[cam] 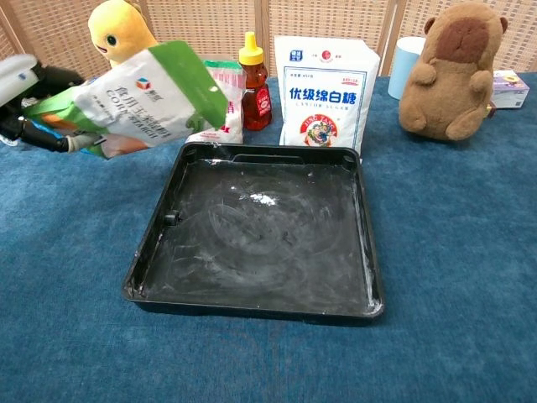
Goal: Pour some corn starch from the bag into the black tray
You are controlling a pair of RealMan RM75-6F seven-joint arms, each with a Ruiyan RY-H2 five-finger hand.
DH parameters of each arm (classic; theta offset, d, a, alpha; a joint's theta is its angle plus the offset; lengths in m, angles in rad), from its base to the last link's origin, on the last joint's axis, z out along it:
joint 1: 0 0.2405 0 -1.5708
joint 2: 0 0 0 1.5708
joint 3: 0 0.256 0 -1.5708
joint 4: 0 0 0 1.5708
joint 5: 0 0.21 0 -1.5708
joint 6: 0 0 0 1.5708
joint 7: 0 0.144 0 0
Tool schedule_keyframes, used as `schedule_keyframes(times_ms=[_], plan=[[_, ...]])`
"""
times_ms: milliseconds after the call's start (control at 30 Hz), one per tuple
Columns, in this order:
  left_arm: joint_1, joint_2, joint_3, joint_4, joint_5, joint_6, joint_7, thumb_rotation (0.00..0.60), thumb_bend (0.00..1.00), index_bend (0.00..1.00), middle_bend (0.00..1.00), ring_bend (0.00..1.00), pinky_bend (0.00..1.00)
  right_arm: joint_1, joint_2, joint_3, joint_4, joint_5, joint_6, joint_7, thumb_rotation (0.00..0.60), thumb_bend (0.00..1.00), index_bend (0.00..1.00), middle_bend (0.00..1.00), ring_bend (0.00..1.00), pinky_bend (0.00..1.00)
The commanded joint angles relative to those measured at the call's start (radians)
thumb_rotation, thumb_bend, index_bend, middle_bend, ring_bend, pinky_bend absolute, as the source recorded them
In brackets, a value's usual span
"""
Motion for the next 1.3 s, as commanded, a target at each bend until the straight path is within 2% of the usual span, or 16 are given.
schedule_keyframes(times_ms=[33, 100, 167, 233, 300, 333, 500, 567, 633, 733, 867, 1067, 1300], plan=[[0.019, -0.053, 0.007, 0.078, -0.014, -0.007, -0.056, 0.6, 0.33, 0.63, 0.57, 0.52, 0.5, 0.0, -0.002, 0.0, 0.001, 0.001, -0.001, -0.003, 0.6, 0.06, 0.08, 0.0, 0.0, 0.0], [0.016, -0.072, 0.014, 0.103, -0.008, -0.024, -0.084, 0.6, 0.32, 0.63, 0.57, 0.52, 0.49, 0.001, -0.003, -0.001, 0.001, 0.003, -0.003, -0.006, 0.6, 0.06, 0.08, 0.0, 0.0, 0.0], [0.008, -0.069, 0.032, 0.104, 0.011, -0.052, -0.135, 0.6, 0.29, 0.54, 0.47, 0.47, 0.45, 0.001, -0.005, -0.001, 0.002, 0.005, -0.004, -0.008, 0.6, 0.06, 0.08, 0.0, 0.0, 0.0], [-0.001, -0.053, 0.052, 0.09, 0.031, -0.088, -0.201, 0.6, 0.24, 0.27, 0.22, 0.3, 0.34, 0.002, -0.006, 0.0, 0.004, 0.007, -0.004, -0.01, 0.6, 0.06, 0.08, 0.0, 0.0, 0.0], [-0.005, -0.044, 0.057, 0.085, 0.045, -0.092, -0.231, 0.6, 0.18, 0.07, 0.05, 0.17, 0.26, 0.002, -0.006, 0.001, 0.005, 0.009, -0.006, -0.01, 0.6, 0.06, 0.08, 0.0, 0.0, 0.0], [-0.004, -0.045, 0.058, 0.088, 0.058, -0.077, -0.243, 0.6, 0.14, 0.01, 0.01, 0.12, 0.23, 0.002, -0.006, 0.001, 0.005, 0.01, -0.007, -0.008, 0.6, 0.06, 0.08, 0.0, 0.0, 0.0], [0.011, -0.045, 0.076, 0.115, 0.101, -0.025, -0.258, 0.593, 0.01, 0.0, 0.0, 0.02, 0.15, 0.003, -0.007, 0.0, 0.006, 0.009, -0.008, -0.009, 0.6, 0.06, 0.08, 0.0, 0.0, 0.0], [0.024, -0.036, 0.086, 0.119, 0.116, -0.001, -0.263, 0.556, 0.0, 0.0, 0.0, 0.01, 0.13, 0.003, -0.008, -0.002, 0.006, 0.007, -0.01, -0.011, 0.6, 0.06, 0.08, 0.0, 0.0, 0.0], [0.036, -0.028, 0.095, 0.12, 0.128, 0.022, -0.267, 0.494, 0.0, 0.0, 0.0, 0.0, 0.12, 0.003, -0.009, -0.003, 0.005, 0.006, -0.009, -0.013, 0.6, 0.06, 0.08, 0.0, 0.0, 0.0], [0.065, 0.001, 0.109, 0.101, 0.145, 0.071, -0.29, 0.461, 0.0, 0.0, 0.0, 0.0, 0.11, 0.003, -0.01, -0.004, 0.004, 0.005, -0.008, -0.015, 0.6, 0.06, 0.08, 0.0, 0.0, 0.0], [0.096, 0.058, 0.133, 0.066, 0.173, 0.117, -0.302, 0.448, 0.0, 0.0, 0.0, 0.0, 0.1, 0.003, -0.011, -0.005, 0.004, 0.003, -0.01, -0.02, 0.6, 0.06, 0.08, 0.0, 0.0, 0.0], [0.126, 0.167, 0.173, -0.023, 0.191, 0.122, -0.29, 0.442, 0.0, 0.0, 0.0, 0.0, 0.09, 0.004, -0.014, -0.009, 0.003, -0.003, -0.011, -0.026, 0.6, 0.06, 0.08, 0.0, 0.0, 0.0], [0.168, 0.272, 0.178, -0.076, 0.202, 0.183, -0.299, 0.446, 0.0, 0.0, 0.0, 0.0, 0.09, 0.005, -0.018, -0.012, 0.002, -0.008, -0.012, -0.036, 0.6, 0.06, 0.08, 0.0, 0.0, 0.0]])
